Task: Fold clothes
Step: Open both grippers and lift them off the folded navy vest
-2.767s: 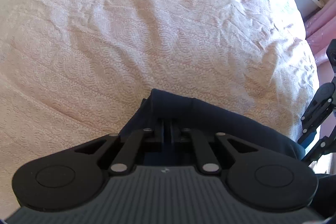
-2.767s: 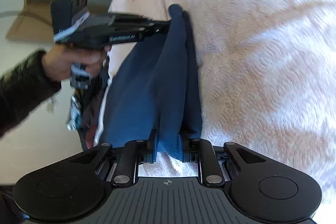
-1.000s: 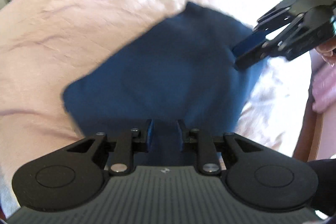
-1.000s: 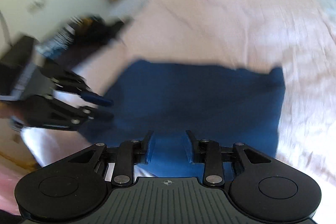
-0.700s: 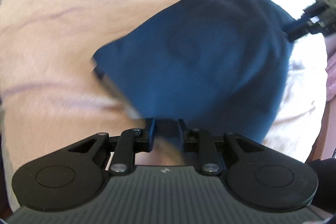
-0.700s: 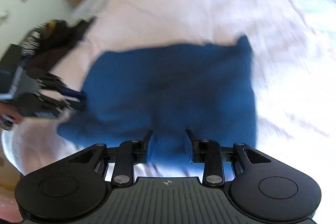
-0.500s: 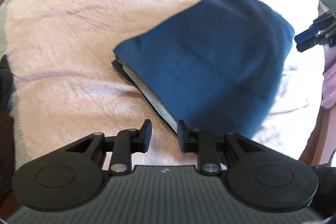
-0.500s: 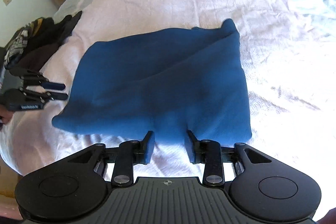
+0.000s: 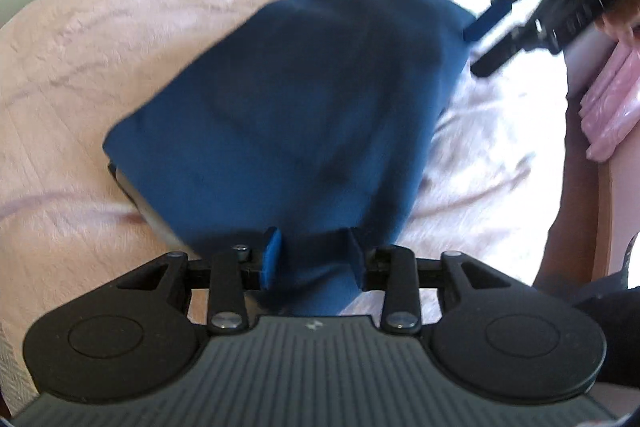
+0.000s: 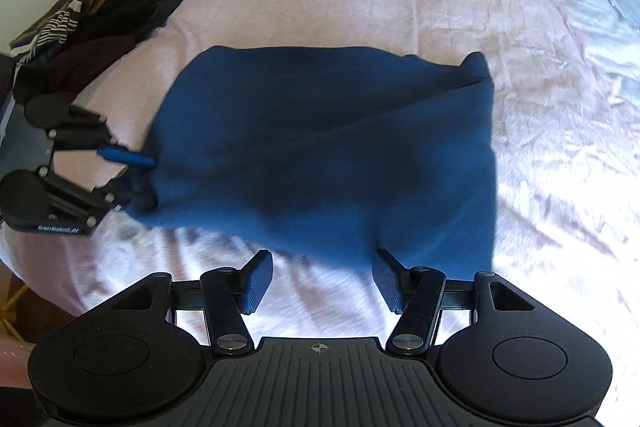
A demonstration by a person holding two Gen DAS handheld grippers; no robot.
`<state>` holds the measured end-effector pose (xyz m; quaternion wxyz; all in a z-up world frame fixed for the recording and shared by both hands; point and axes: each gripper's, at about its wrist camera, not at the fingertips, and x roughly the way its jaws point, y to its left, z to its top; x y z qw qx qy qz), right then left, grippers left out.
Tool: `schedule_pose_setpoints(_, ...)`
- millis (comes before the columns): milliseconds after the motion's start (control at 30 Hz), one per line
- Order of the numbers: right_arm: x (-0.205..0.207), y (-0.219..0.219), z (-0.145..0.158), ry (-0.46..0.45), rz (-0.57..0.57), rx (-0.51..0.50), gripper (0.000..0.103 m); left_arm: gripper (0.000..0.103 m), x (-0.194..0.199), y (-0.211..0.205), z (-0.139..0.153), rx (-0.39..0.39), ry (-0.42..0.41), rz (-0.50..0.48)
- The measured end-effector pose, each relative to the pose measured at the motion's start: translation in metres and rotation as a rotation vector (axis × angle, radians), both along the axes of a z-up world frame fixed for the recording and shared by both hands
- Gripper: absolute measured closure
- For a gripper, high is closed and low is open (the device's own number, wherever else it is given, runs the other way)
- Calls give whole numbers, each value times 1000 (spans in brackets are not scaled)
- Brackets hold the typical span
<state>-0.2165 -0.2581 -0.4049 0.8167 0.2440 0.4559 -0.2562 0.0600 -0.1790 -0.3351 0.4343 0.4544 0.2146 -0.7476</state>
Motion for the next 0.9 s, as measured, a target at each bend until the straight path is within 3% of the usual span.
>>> schedule_pose_setpoints(167, -15, -20, -14, 16, -6, 67, 44, 71, 1, 15, 21, 10, -50, 60)
schedule_pose_setpoints(267, -28, -17, 1, 33, -13, 85, 44, 70, -7, 23, 38, 4, -68, 83)
schedule_pose_setpoints(367, -32, -13, 12, 111, -20, 121, 44, 68, -20, 28, 52, 8, -90, 106)
schedule_pose_setpoints(467, -32, -8, 21, 203, 7, 116, 44, 66, -33, 31, 65, 2, -108, 114)
schedule_pose_setpoints(600, -34, -2, 39, 239, 31, 81, 44, 65, -48, 32, 76, 0, -108, 123)
schedule_pose_setpoints(833, -38, 1, 53, 212, 31, 47, 44, 60, -66, 39, 86, -24, -131, 92)
schedule_pose_setpoints(900, -37, 2, 54, 205, 30, 30, 44, 49, -70, 42, 82, -55, -169, 75)
